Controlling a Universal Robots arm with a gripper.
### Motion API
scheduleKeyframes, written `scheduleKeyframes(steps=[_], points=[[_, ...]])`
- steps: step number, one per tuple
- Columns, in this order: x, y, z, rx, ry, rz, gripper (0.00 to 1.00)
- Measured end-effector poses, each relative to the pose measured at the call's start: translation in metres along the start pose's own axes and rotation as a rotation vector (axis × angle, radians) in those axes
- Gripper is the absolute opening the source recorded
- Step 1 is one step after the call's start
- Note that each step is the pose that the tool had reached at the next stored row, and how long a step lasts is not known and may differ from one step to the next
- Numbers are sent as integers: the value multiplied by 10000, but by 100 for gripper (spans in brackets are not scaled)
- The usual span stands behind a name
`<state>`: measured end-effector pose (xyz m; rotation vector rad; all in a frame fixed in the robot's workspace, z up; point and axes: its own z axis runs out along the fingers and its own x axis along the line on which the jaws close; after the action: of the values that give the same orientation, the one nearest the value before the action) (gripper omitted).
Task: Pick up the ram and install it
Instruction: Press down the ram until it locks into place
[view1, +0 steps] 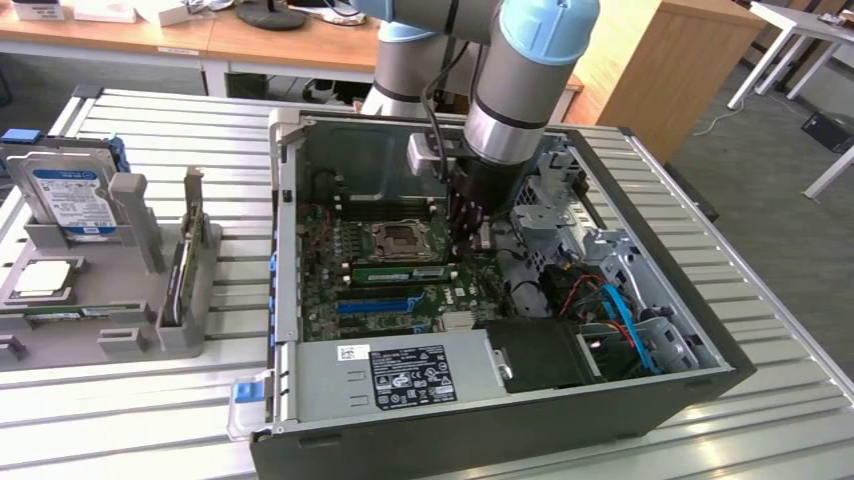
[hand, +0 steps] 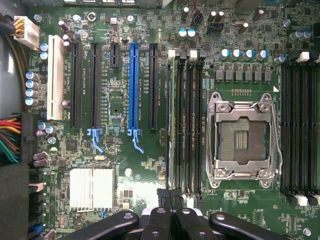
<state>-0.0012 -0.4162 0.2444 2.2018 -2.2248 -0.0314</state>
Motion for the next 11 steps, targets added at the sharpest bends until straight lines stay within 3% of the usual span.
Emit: scheduleKeyframes(steps=[11], points=[[-42, 0, 10, 1, -2, 0, 11]])
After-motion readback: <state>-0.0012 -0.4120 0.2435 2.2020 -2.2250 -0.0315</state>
